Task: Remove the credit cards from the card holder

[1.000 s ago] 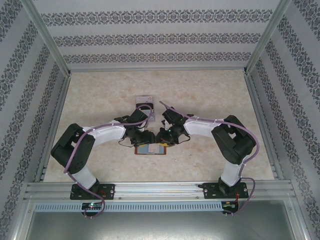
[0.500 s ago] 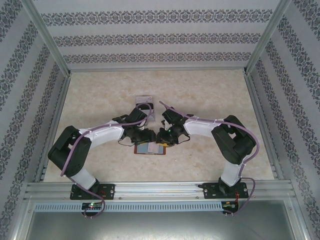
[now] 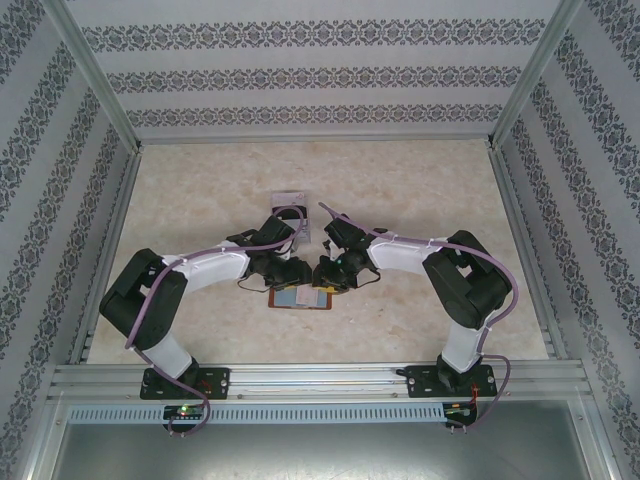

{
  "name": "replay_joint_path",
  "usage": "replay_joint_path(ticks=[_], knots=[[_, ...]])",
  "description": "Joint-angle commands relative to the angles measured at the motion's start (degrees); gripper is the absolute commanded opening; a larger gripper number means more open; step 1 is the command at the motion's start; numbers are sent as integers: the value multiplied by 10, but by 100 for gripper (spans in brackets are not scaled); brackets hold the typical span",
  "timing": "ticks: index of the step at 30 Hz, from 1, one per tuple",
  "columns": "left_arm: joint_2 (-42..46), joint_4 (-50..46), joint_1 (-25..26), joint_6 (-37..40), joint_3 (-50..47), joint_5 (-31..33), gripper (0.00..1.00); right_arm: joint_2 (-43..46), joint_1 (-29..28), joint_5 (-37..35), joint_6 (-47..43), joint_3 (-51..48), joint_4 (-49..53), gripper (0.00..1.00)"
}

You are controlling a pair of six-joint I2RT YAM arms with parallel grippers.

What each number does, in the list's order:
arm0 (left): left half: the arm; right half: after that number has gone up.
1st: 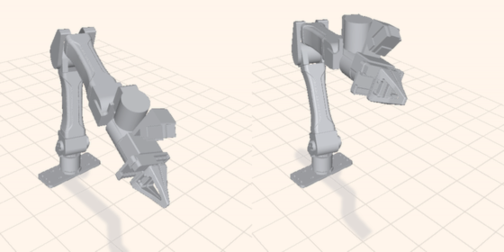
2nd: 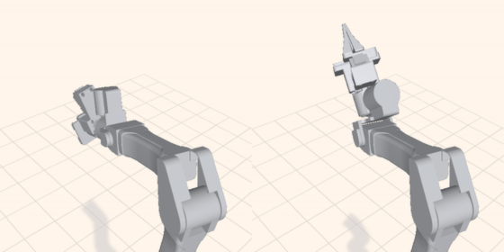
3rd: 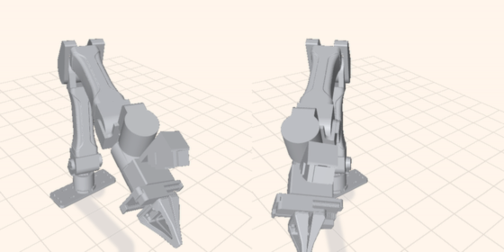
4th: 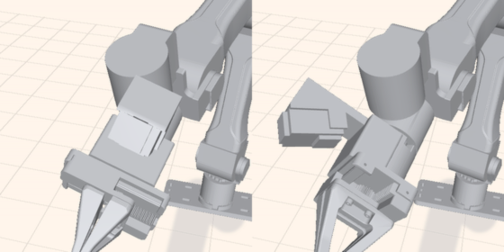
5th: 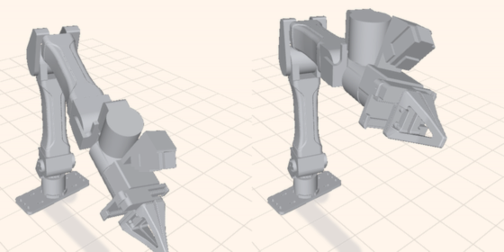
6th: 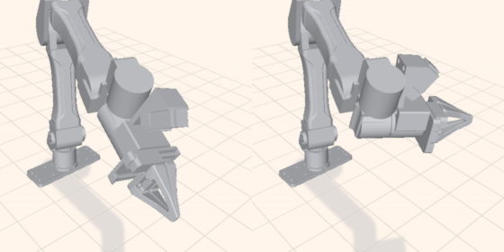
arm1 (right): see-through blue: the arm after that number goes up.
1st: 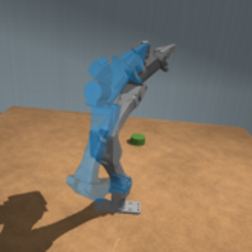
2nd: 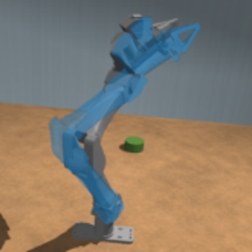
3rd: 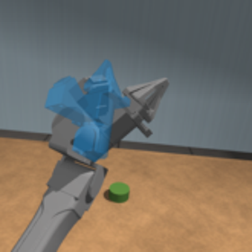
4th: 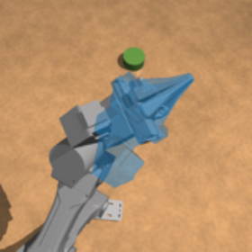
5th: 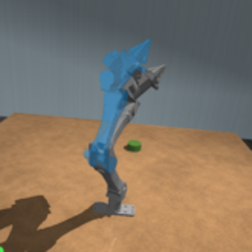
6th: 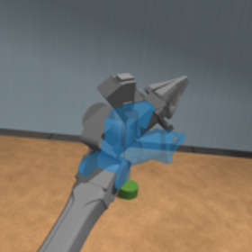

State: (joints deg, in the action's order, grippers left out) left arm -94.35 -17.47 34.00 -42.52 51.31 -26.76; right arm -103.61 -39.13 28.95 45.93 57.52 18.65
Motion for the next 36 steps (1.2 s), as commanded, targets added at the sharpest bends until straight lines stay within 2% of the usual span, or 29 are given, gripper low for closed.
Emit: replay_joint_path(ticks=[1, 13, 19, 25, 36], knots=[[-13, 3, -4, 5, -7, 8, 42, -6, 0, 0, -5, 3, 10, 26], [-29, -3, -4, 8, -4, 6, 44, -9, -2, 0, -5, 4, 9, 27], [-27, 19, -4, 0, -11, -19, 41, -9, -2, -1, -4, 4, 9, 26], [-30, -25, -4, 12, -4, 22, 44, -8, -2, -1, -4, 3, 9, 26], [-38, 3, -4, 6, -11, -15, 34, -10, -3, -1, -4, 4, 9, 26]])
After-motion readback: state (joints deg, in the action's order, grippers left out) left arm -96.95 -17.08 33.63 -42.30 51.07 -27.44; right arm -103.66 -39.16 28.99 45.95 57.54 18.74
